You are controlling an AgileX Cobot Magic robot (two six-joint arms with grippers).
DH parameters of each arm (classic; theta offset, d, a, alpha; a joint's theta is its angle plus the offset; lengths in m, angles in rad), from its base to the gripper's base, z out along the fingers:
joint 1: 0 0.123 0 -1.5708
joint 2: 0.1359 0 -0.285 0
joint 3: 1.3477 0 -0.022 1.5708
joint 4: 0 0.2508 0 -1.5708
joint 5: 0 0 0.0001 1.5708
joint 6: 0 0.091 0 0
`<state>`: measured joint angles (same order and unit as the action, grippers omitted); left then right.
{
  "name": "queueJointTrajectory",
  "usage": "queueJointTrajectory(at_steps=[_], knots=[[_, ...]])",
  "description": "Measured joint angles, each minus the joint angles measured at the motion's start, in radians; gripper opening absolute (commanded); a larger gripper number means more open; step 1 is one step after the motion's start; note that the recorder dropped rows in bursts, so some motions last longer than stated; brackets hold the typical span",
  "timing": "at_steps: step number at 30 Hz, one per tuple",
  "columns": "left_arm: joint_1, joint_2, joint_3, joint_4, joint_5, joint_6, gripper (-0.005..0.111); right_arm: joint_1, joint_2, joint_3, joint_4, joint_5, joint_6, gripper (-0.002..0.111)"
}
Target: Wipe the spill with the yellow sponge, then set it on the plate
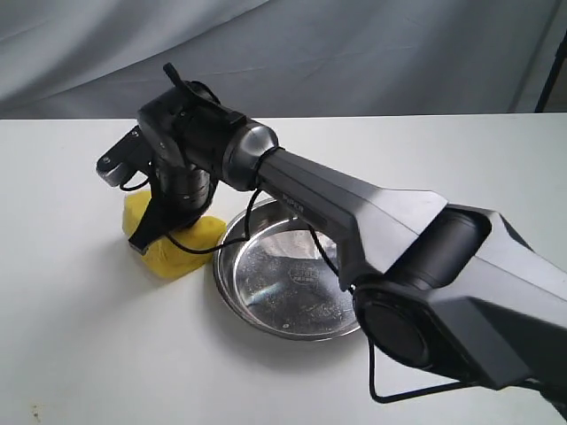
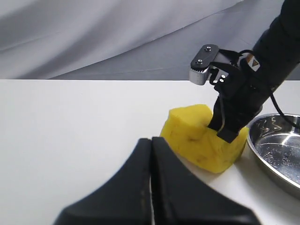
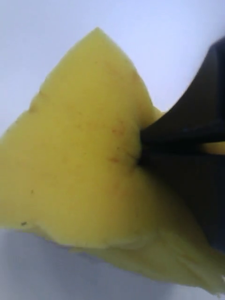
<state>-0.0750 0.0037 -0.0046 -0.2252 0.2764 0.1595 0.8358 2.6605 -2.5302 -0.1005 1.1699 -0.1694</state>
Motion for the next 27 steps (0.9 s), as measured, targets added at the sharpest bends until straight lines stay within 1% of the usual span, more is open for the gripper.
queueJointTrajectory(at_steps=[4, 7, 13, 16, 19, 22, 27], knots=[[0.0, 0.0, 0.0, 0.0, 0.0, 0.0, 0.0, 0.012, 0.0, 0.0, 0.077, -0.011, -0.079, 0.0], [0.0, 0.0, 0.0, 0.0, 0.0, 0.0, 0.0, 0.049, 0.0, 0.0, 0.118, -0.012, -0.142, 0.0], [0.0, 0.0, 0.0, 0.0, 0.0, 0.0, 0.0, 0.201, 0.0, 0.0, 0.148, 0.001, -0.252, 0.0], [0.0, 0.0, 0.0, 0.0, 0.0, 0.0, 0.0, 0.276, 0.0, 0.0, 0.148, 0.001, -0.278, 0.0], [0.0, 0.0, 0.0, 0.0, 0.0, 0.0, 0.0, 0.327, 0.0, 0.0, 0.113, 0.002, -0.283, 0.0], [0.0, 0.0, 0.0, 0.0, 0.0, 0.0, 0.0, 0.344, 0.0, 0.0, 0.045, 0.002, -0.261, 0.0], [0.0, 0.0, 0.0, 0.0, 0.0, 0.0, 0.0, 0.327, 0.0, 0.0, -0.05, 0.002, -0.19, 0.0]])
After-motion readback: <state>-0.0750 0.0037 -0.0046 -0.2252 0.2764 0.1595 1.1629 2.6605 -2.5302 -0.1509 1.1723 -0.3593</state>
